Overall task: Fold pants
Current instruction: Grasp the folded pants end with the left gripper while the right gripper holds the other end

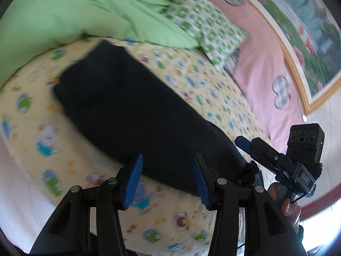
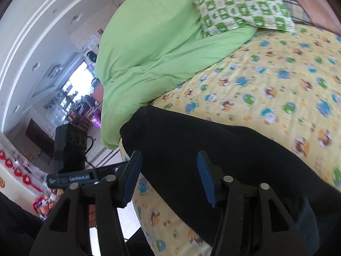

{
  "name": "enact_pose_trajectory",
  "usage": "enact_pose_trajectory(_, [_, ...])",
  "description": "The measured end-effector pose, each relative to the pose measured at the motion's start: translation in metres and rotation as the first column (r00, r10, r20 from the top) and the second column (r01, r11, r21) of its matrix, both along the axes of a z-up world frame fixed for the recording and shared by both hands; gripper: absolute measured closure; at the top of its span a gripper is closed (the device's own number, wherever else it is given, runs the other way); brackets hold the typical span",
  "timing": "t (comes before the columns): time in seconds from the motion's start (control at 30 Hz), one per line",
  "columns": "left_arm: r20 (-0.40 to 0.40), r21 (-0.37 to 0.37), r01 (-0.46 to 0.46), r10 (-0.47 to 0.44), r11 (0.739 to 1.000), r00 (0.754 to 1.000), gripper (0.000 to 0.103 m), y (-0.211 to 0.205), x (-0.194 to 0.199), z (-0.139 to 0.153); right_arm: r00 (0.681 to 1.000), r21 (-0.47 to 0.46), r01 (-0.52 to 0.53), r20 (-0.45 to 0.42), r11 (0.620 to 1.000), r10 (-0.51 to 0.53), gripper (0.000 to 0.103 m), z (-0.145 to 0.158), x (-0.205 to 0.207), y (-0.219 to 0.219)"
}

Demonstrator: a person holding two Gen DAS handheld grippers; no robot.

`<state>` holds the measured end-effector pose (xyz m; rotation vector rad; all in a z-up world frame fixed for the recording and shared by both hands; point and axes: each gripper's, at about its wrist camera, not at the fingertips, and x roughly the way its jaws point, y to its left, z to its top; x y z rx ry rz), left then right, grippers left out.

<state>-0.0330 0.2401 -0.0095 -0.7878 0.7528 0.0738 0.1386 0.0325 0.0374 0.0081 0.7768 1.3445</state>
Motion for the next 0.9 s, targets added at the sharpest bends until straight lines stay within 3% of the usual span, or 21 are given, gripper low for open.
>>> enact_pose_trajectory(0.27, [-0.032, -0.061, -0.186, 0.184, 0.981, 0.982, 0.055, 0.043, -0.035, -0.012, 0.995, -0.055, -0.098, 0.03, 0.994, 0.099, 0.048, 0.006, 0.003, 0.062])
enact_pose_trajectory(0.5, [-0.067, -0.07, -0.233, 0.229, 0.97, 0.971, 0.055, 0.063, -0.033, -0.018, 0.975, -0.141, -0.192, 0.09, 0.971, 0.206, 0.048, 0.017, 0.007, 0.118])
enact_pose_trajectory(0.77, [-0.11, -0.077, -0.265, 0.256, 0.961, 0.96, 0.055, 0.076, -0.016, -0.031, 0.919, -0.284, -0.321, 0.135, 0.904, 0.369, 0.048, 0.015, 0.013, 0.191])
enact_pose_trajectory(0.9, [-0.109, -0.082, -0.267, 0.258, 0.96, 0.96, 0.053, 0.078, -0.008, -0.033, 0.894, -0.335, -0.376, 0.113, 0.864, 0.433, 0.048, 0.007, 0.018, 0.22])
